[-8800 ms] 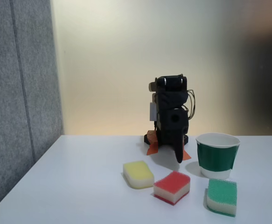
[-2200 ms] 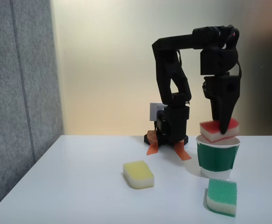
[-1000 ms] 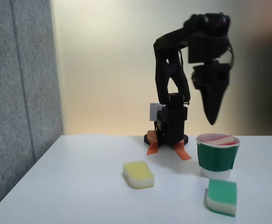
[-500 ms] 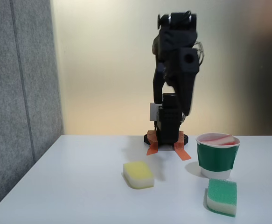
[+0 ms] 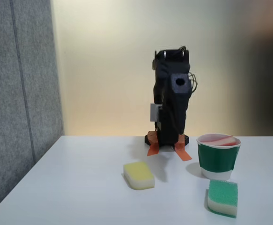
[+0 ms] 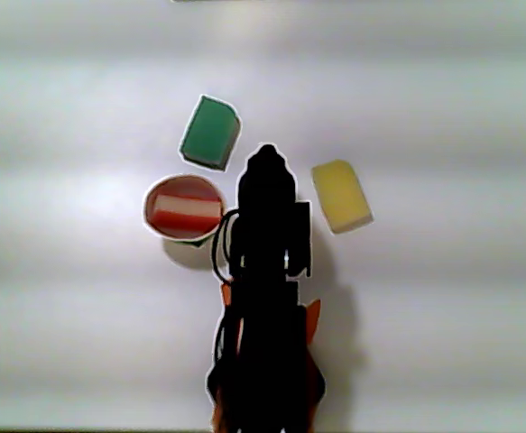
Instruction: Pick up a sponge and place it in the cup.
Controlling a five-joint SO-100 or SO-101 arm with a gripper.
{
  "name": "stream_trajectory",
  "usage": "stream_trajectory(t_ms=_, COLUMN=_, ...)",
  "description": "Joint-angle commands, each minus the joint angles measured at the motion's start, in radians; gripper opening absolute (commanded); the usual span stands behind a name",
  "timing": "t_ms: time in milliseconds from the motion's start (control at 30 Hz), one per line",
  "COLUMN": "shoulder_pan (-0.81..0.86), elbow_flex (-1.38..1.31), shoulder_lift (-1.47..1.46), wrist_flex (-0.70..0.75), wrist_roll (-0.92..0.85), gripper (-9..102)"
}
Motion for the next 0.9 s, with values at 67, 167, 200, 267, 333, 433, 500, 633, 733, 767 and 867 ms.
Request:
stream_trajectory(t_ms=67, shoulder_pan=0.018, elbow_flex=0.137, shoulder_lift=0.193, wrist_flex=-0.034, wrist_roll=0.006, gripper=0)
stream_trajectory(t_ms=167, shoulder_pan=0.025, elbow_flex=0.233, shoulder_lift=0.321, wrist_flex=-0.038, wrist_roll=0.018, gripper=0)
stream_trajectory(t_ms=200, shoulder_pan=0.026, elbow_flex=0.270, shoulder_lift=0.371, wrist_flex=-0.041, wrist_roll=0.023, gripper=0)
stream_trajectory(t_ms=267, shoulder_pan=0.032, elbow_flex=0.331, shoulder_lift=0.453, wrist_flex=-0.038, wrist_roll=0.031, gripper=0)
stream_trajectory(t_ms=333, shoulder_pan=0.032, elbow_flex=0.342, shoulder_lift=0.454, wrist_flex=-0.032, wrist_roll=0.025, gripper=0)
stream_trajectory(t_ms=433, shoulder_pan=0.032, elbow_flex=0.393, shoulder_lift=0.454, wrist_flex=-0.092, wrist_roll=0.034, gripper=0)
stream_trajectory(t_ms=500, shoulder_pan=0.032, elbow_flex=0.457, shoulder_lift=0.454, wrist_flex=-0.187, wrist_roll=0.046, gripper=0)
stream_trajectory(t_ms=633, shoulder_pan=0.029, elbow_flex=0.545, shoulder_lift=0.454, wrist_flex=-0.288, wrist_roll=0.064, gripper=0)
stream_trajectory(t_ms=733, shoulder_pan=0.029, elbow_flex=0.589, shoulder_lift=0.454, wrist_flex=-0.319, wrist_roll=0.067, gripper=0)
stream_trajectory(t_ms=767, shoulder_pan=0.029, elbow_flex=0.615, shoulder_lift=0.454, wrist_flex=-0.350, wrist_roll=0.074, gripper=0)
stream_trajectory(t_ms=867, shoulder_pan=0.034, elbow_flex=0.624, shoulder_lift=0.454, wrist_flex=-0.316, wrist_roll=0.083, gripper=0)
